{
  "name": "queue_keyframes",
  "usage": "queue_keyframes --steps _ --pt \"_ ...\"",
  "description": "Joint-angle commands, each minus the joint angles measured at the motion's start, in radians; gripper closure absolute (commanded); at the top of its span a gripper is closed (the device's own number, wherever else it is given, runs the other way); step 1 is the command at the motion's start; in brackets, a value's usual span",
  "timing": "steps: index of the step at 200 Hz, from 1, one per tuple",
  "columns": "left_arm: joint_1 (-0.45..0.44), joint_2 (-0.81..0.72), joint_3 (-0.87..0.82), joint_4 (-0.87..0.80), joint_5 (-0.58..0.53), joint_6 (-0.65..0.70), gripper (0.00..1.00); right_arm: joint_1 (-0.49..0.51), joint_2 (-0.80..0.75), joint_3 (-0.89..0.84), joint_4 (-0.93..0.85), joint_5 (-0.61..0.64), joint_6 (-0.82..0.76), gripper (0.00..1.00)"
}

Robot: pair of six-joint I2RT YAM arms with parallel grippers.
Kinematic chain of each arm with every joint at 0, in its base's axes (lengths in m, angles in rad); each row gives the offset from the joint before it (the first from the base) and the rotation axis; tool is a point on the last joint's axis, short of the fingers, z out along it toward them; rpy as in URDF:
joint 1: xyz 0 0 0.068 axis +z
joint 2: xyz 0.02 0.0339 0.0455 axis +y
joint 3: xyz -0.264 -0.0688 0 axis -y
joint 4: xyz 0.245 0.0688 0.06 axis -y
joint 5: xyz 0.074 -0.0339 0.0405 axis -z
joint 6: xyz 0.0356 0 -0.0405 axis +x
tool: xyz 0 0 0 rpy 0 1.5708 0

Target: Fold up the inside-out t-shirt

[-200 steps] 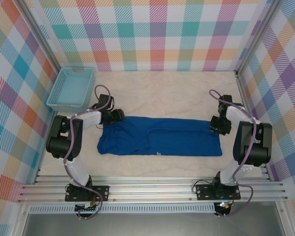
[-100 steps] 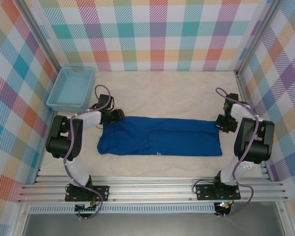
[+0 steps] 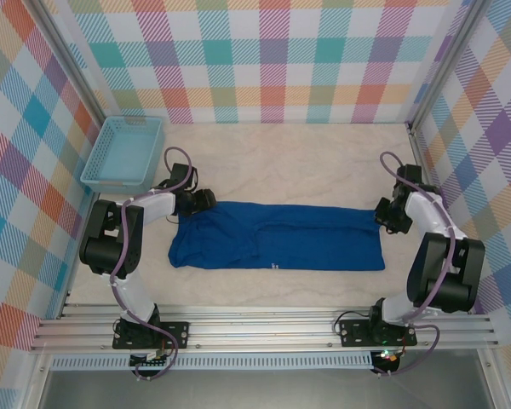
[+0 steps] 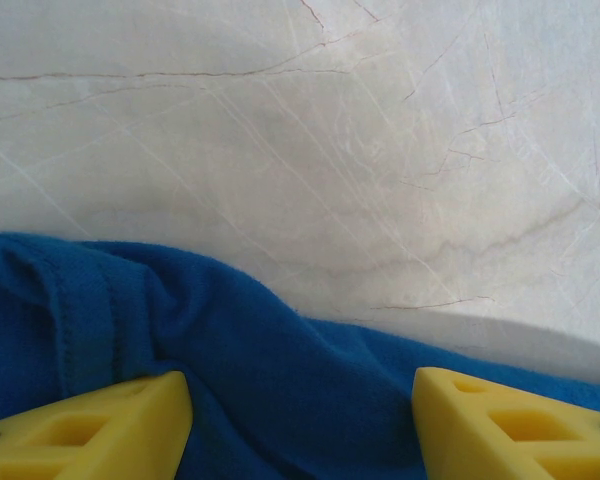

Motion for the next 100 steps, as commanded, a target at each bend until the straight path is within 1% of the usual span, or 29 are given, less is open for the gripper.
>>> queue_keyframes --steps 1,10,28,60,74,100 --pt "0.013 0.068 -0.037 -0.064 0.023 0.007 0.38 0.018 0.065 -0.02 0.021 -0.064 0.026 0.72" --pt "0.013 0.067 -0.036 -0.065 0.022 0.007 0.38 0.017 0.104 -0.012 0.016 -0.039 0.024 0.73" --pt "0.013 0.064 -0.036 -0.066 0.018 0.007 0.38 0.007 0.15 -0.005 0.007 0.031 0.011 0.8" --pt "0.013 0.06 -0.038 -0.066 0.015 0.007 0.38 -0.027 0.173 -0.005 0.004 0.077 0.018 0.86" --pt "0.013 0.062 -0.039 -0.065 0.017 0.007 0.38 -0.045 0.168 -0.001 -0.003 0.106 0.022 0.87" --pt "0.013 0.064 -0.038 -0.063 0.018 0.007 0.38 -0.089 0.142 0.014 -0.008 0.118 0.027 0.87"
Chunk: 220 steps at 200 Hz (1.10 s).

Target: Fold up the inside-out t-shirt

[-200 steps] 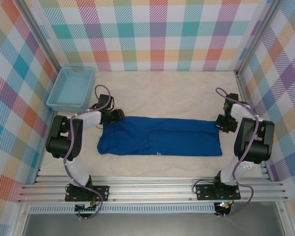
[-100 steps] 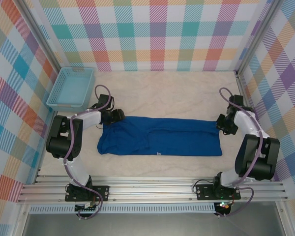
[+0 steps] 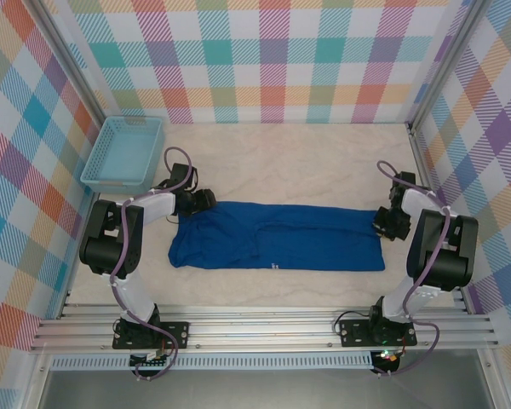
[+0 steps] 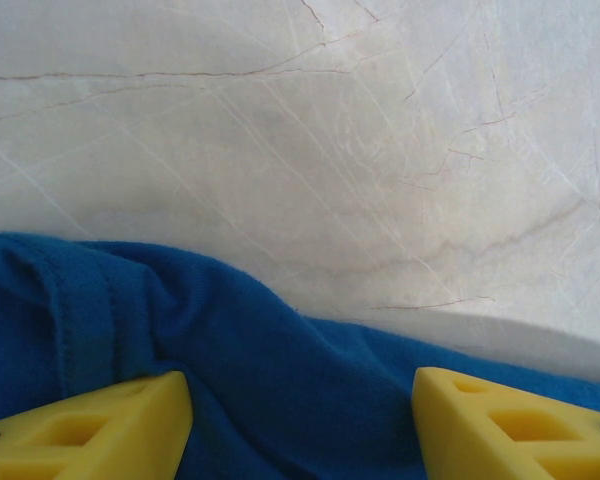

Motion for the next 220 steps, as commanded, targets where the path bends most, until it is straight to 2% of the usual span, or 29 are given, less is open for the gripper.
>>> queue_keyframes --steps 1,35,59,88,101,117,137,170,192,220 --pt "0.013 0.064 -0.038 -0.063 0.018 0.008 0.38 -0.042 -0.031 0.02 -0.025 0.049 0.015 0.87" --pt "0.013 0.054 -0.034 -0.064 0.028 0.004 0.38 -0.024 -0.136 0.01 -0.039 -0.005 0.008 0.82" --pt "0.013 0.018 -0.026 -0.064 0.046 -0.009 0.37 0.103 -0.242 -0.021 -0.078 -0.086 0.042 0.75" --pt "0.013 -0.045 0.002 -0.076 0.052 -0.032 0.36 0.228 -0.239 -0.138 -0.02 -0.266 0.189 0.73" --pt "0.012 -0.082 0.019 -0.091 0.054 -0.037 0.34 0.232 -0.23 -0.18 0.026 -0.299 0.224 0.73" --pt "0.012 -0.142 0.011 -0.109 0.062 -0.045 0.3 0.231 -0.204 -0.188 0.054 -0.279 0.225 0.72" --pt "0.009 -0.232 -0.041 -0.121 0.101 -0.059 0.25 0.229 -0.143 -0.173 0.082 -0.277 0.217 0.72" --pt "-0.013 -0.377 -0.149 -0.23 0.114 -0.06 0.23 0.23 -0.1 -0.146 0.085 -0.284 0.183 0.71" --pt "-0.037 -0.472 -0.23 -0.31 0.072 -0.054 0.24 0.234 -0.103 -0.137 0.085 -0.291 0.154 0.7" --pt "-0.036 -0.5 -0.278 -0.375 -0.072 -0.064 0.24 0.244 -0.063 -0.137 0.122 -0.293 0.146 0.68"
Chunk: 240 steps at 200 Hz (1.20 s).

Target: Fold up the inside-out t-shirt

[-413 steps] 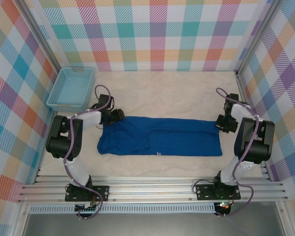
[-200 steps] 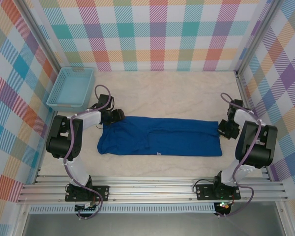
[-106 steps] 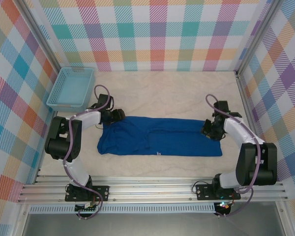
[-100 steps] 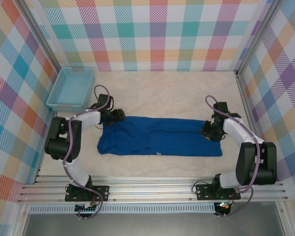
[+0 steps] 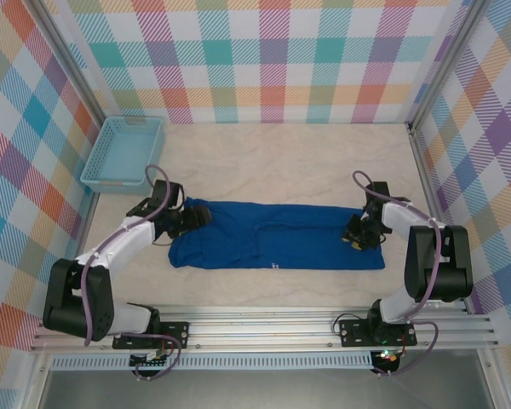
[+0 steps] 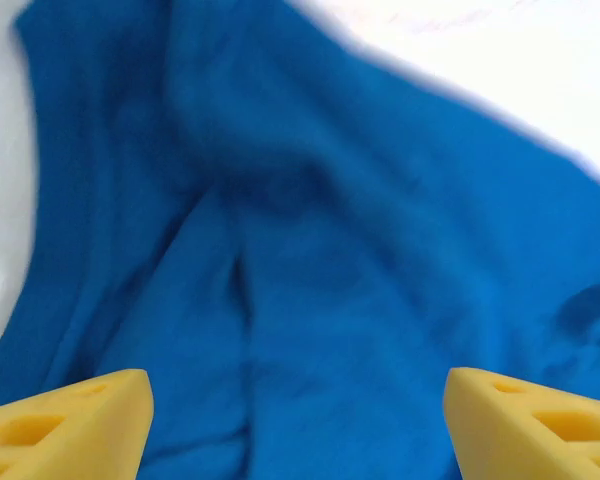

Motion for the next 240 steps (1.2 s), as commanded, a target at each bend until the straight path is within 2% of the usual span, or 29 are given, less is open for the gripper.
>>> queue_keyframes --steps 1,40,72,81,94,117,138,167,240 --pt "-0.009 -0.016 -0.029 -0.11 -0.116 -0.011 0.24 0.007 0.046 0.024 0.033 -0.018 -0.026 0.68" --pt "-0.024 0.065 -0.028 -0.103 -0.031 -0.038 0.26 0.007 0.176 0.135 -0.01 0.114 -0.095 0.68" --pt "-0.056 -0.065 -0.023 -0.142 -0.128 -0.037 0.23 0.025 0.138 0.161 0.011 0.065 -0.143 0.66" --pt "-0.05 -0.092 -0.016 -0.137 -0.161 -0.036 0.2 0.044 0.11 0.157 0.017 0.062 -0.16 0.64" --pt "-0.021 -0.091 -0.006 -0.12 -0.154 -0.028 0.16 0.09 0.053 0.141 0.042 0.057 -0.19 0.6" --pt "0.024 -0.01 0.034 -0.092 -0.149 0.007 0.07 0.184 -0.028 0.113 0.101 0.033 -0.211 0.54" --pt "0.04 0.11 0.09 -0.075 -0.135 0.057 0.0 0.238 -0.029 0.119 0.13 0.0 -0.205 0.51" --pt "0.031 0.209 0.145 -0.037 -0.08 0.109 0.0 0.257 0.014 0.139 0.132 -0.03 -0.194 0.51" --pt "-0.046 0.34 0.167 -0.063 -0.147 0.138 0.0 0.261 0.023 0.13 0.149 -0.044 -0.191 0.51"
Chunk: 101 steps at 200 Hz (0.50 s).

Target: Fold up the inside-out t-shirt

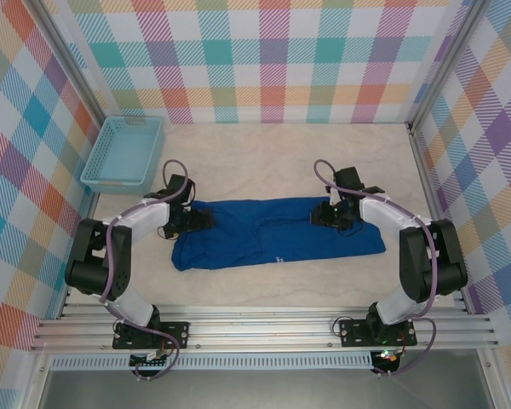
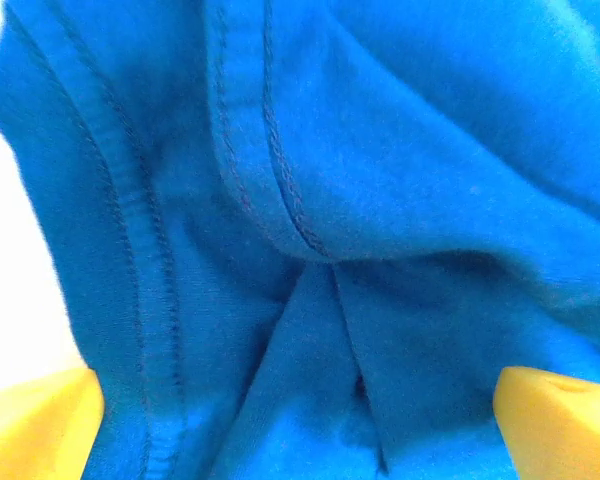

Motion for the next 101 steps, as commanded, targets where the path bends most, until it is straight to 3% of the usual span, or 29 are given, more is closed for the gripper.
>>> queue_keyframes --steps 1,44,66,101 --pt "-0.028 0.03 0.015 -0.012 -0.023 0.023 0.0 0.005 0.003 0.007 0.022 -0.026 -0.01 0.51" --pt "-0.065 0.073 -0.011 0.008 -0.016 0.019 0.04 0.005 0.007 0.002 0.027 -0.027 -0.004 0.52" --pt "-0.067 0.097 -0.01 0.017 0.012 0.022 0.16 0.005 0.007 -0.001 0.03 -0.031 0.003 0.51" --pt "-0.069 0.109 -0.034 0.056 0.05 0.004 0.43 0.005 0.008 0.004 0.019 -0.024 0.006 0.52"
